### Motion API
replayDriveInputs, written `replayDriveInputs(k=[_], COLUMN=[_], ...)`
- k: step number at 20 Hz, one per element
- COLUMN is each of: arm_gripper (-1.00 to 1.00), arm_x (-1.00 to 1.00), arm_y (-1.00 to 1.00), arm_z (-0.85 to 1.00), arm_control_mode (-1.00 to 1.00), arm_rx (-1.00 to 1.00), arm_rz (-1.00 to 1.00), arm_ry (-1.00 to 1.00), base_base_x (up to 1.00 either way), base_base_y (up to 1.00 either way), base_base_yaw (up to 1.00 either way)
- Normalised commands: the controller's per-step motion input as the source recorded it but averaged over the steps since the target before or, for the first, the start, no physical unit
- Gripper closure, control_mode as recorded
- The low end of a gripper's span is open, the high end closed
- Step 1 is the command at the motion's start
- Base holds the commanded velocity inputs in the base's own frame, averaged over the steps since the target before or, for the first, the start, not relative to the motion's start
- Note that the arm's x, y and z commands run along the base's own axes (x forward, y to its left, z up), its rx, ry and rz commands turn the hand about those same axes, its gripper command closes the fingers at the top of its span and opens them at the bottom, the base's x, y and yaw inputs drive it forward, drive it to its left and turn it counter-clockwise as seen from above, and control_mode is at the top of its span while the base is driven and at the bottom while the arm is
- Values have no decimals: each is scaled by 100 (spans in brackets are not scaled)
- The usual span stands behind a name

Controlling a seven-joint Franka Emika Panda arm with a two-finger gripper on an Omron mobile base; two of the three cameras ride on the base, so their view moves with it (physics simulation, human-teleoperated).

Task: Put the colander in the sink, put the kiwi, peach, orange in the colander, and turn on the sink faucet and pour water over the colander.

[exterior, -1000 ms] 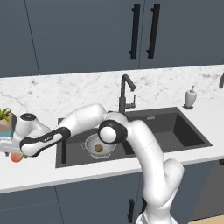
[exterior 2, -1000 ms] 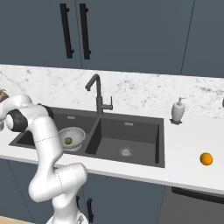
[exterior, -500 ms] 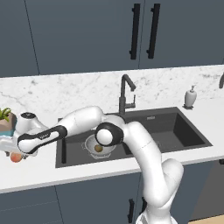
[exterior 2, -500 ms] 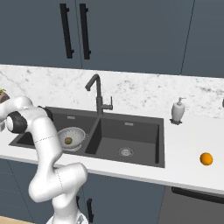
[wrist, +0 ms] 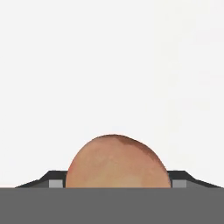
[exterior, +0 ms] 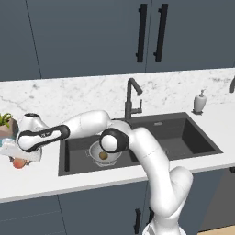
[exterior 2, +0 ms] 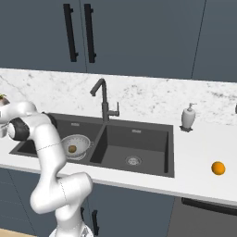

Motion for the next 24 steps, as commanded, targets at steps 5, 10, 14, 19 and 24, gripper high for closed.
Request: replayDriveInputs(k=[5, 10, 14, 19, 24], arm_gripper=[100, 100, 100, 100, 100], arm_x=[-40, -44, -44, -29, -1], arm_y=[-71, -87, -96, -100, -100], arm_z=[18, 20, 9, 5, 13], arm_control_mode=[-100, -100, -100, -100, -100], arm_rx=[0, 0, 0, 0, 0], arm_rz=[0, 0, 0, -2, 0], arm_ry=[0, -1, -8, -13, -10], base_base_x=[0, 0, 0, 0, 0], base_base_y=[0, 0, 0, 0, 0], base_base_yaw=[0, 0, 0, 0, 0])
